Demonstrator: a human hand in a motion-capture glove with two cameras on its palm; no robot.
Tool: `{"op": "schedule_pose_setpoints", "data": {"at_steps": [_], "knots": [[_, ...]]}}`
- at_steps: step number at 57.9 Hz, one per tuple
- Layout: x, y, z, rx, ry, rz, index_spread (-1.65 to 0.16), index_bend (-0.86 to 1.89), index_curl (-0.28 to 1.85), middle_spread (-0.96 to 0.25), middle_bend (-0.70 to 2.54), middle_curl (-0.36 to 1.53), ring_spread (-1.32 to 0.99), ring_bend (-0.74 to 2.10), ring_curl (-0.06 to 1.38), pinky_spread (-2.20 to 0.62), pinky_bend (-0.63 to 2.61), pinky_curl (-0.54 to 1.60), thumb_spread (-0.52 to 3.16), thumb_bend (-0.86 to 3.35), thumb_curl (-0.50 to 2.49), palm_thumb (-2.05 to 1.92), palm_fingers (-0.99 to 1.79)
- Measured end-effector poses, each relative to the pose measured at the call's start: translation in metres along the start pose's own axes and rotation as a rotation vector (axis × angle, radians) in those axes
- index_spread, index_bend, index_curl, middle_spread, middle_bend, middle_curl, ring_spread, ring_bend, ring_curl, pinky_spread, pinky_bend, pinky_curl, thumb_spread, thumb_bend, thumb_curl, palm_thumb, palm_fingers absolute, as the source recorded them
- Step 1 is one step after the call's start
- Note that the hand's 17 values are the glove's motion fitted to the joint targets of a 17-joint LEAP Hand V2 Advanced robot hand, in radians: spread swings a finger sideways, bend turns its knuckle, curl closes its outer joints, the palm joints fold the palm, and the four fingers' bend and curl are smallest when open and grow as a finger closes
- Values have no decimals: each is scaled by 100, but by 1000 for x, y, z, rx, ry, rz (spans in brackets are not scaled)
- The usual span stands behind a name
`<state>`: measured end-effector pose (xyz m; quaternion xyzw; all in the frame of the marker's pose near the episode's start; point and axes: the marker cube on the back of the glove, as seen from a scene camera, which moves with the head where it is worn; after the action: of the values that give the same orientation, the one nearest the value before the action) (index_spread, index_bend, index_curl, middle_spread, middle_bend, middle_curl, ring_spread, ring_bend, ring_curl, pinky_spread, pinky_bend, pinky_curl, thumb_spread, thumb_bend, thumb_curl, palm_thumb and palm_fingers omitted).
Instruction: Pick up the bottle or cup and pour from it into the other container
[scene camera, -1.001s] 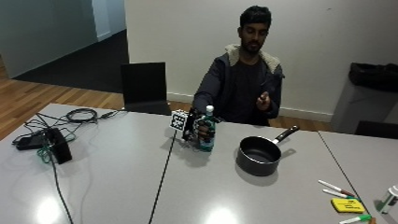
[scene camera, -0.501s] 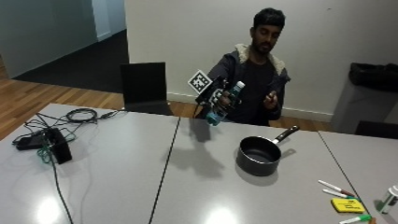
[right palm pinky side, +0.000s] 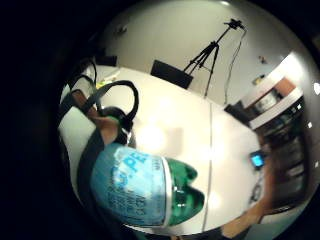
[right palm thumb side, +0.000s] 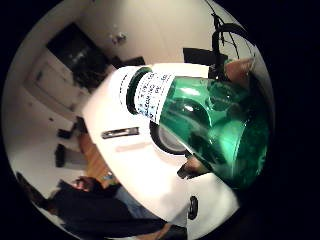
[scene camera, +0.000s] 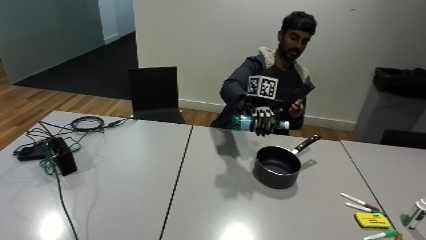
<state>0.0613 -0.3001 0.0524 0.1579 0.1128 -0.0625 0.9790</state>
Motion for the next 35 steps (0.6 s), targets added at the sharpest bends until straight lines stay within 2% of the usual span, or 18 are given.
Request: {"op": "schedule_pose_setpoints", "data": {"at_steps": [21, 35], "knots": [[-59, -11, 30, -187, 496, -257, -30, 16, 38, -22, 46, 44, -16, 65, 40, -8, 35, 37, 56, -4, 58, 85, 129], [-69, -26, 50, -264, 564, -300, -30, 17, 38, -23, 46, 44, -16, 63, 40, -9, 35, 37, 56, -5, 57, 83, 130]]}}
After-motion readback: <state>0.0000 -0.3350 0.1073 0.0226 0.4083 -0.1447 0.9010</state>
